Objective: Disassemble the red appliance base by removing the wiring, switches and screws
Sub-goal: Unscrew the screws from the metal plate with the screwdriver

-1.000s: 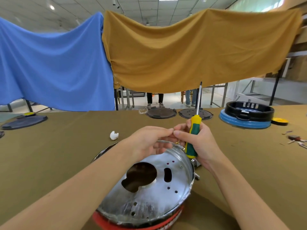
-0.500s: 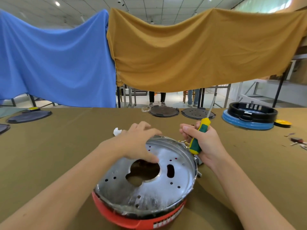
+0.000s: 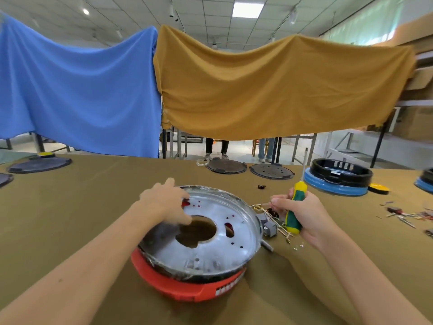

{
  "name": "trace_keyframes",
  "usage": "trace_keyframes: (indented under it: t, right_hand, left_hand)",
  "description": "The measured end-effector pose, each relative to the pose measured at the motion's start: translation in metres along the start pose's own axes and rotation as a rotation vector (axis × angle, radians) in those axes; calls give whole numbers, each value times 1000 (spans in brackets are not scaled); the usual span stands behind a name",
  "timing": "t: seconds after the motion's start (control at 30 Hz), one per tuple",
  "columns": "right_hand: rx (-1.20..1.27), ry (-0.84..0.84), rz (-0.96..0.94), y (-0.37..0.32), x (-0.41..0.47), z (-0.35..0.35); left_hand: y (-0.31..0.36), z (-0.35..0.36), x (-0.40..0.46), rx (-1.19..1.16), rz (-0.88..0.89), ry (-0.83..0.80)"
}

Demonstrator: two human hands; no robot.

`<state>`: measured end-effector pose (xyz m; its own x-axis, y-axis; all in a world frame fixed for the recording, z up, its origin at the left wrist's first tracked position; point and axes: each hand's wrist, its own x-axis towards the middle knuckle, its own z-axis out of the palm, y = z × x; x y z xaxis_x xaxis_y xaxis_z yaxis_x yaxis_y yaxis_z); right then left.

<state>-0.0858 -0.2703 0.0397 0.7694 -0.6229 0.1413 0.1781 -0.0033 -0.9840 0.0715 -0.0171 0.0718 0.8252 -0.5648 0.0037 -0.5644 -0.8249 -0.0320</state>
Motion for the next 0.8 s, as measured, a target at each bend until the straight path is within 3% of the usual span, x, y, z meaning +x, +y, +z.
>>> trace_keyframes:
  t: [0.17, 0.43, 0.8]
  right_hand:
    - [-528, -67, 0, -10, -14, -21]
    - [-1159, -261, 113, -19, -26, -27]
    - [-1347, -232, 84, -8, -32, -21]
  left_hand:
    - [-13, -3, 0, -46, -197, 9]
    - [-2, 8, 2, -158, -400, -10]
    - [3, 13, 2, -69, -404, -62]
